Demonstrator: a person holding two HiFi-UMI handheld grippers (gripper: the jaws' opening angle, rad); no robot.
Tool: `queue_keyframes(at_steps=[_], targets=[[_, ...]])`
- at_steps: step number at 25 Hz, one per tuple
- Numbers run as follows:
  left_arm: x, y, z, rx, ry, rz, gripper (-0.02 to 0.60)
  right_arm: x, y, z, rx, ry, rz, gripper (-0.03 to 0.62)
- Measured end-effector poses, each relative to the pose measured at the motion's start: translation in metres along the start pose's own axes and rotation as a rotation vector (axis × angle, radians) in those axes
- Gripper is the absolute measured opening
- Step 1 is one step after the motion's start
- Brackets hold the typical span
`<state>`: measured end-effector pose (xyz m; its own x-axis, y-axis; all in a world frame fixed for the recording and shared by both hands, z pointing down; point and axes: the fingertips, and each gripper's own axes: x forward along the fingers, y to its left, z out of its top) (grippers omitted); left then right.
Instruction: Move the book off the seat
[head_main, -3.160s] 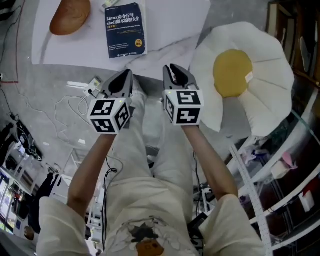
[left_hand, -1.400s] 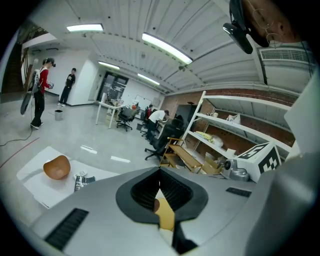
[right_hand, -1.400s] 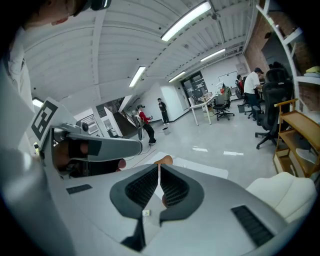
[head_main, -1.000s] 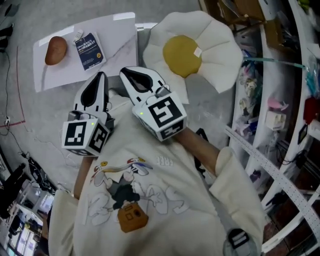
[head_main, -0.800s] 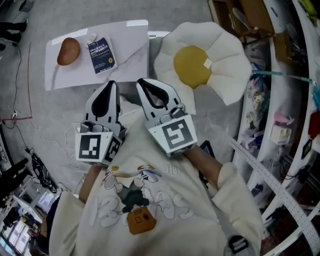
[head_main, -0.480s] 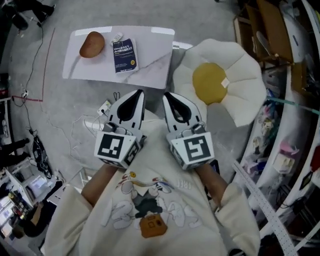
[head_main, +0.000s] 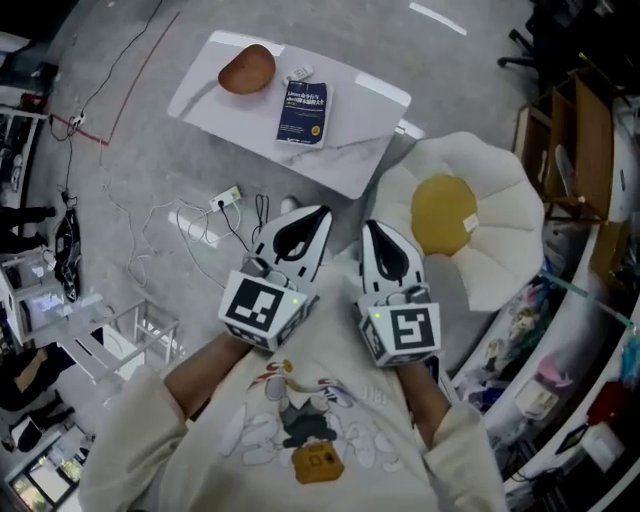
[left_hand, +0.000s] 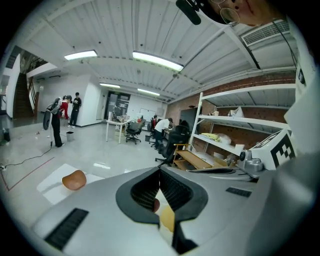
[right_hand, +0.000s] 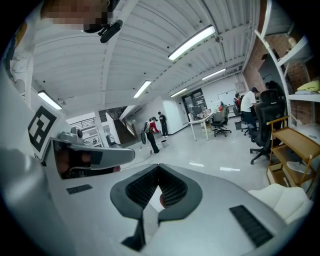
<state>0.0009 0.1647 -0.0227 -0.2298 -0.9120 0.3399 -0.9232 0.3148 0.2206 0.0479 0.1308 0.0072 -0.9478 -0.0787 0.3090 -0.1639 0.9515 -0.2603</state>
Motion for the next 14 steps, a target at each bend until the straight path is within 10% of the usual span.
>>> queue_keyframes(at_steps=[14], targets=[[-0.015,0.006,-0.007,-0.034,0.004,0.032,0.011,-0.004,0.009,0.0,-0.013,-0.001,0.013,0.009]])
